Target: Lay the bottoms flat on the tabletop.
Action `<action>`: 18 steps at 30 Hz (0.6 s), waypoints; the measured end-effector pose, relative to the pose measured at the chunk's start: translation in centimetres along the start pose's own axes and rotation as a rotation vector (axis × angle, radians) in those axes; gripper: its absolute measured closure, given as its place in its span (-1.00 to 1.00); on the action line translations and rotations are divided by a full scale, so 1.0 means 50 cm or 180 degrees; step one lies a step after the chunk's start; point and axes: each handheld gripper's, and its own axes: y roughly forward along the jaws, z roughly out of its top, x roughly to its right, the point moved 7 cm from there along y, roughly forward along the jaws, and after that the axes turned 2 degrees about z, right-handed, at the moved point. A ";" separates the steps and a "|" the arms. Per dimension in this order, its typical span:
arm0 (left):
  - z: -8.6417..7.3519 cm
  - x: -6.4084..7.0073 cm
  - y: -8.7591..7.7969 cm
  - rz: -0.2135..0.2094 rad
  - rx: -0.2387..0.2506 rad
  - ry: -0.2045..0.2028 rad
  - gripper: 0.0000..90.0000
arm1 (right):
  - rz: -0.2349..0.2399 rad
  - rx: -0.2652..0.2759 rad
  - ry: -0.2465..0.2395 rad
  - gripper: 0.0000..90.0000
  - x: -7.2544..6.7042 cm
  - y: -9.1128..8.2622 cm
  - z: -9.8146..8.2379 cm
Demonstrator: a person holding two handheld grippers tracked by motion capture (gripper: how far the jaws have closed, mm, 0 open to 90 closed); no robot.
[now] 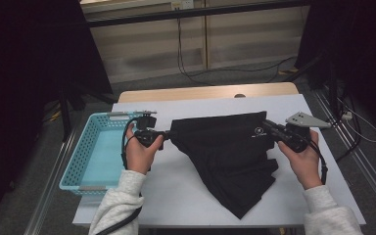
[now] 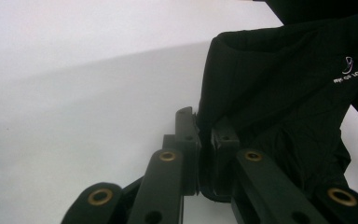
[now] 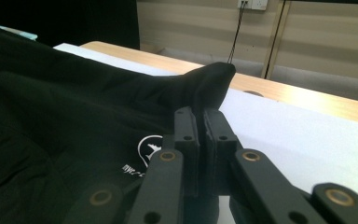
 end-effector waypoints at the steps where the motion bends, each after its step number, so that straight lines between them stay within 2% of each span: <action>1: 0.000 0.000 0.001 0.0000 -0.0006 -0.0002 0.89 | -0.0003 -0.0003 -0.0010 0.90 0.000 0.000 0.001; 7: -0.002 0.001 0.007 -0.0010 -0.0004 -0.0010 0.89 | -0.0024 0.0003 -0.0015 0.90 0.000 0.001 -0.003; 11: -0.008 0.001 0.013 0.0003 -0.0047 0.0030 0.89 | -0.0018 -0.0031 -0.0018 0.90 0.000 0.002 -0.011; 18: -0.018 0.001 0.019 -0.0018 -0.0069 -0.0020 0.89 | -0.0004 -0.0064 -0.0010 0.90 -0.003 0.004 -0.026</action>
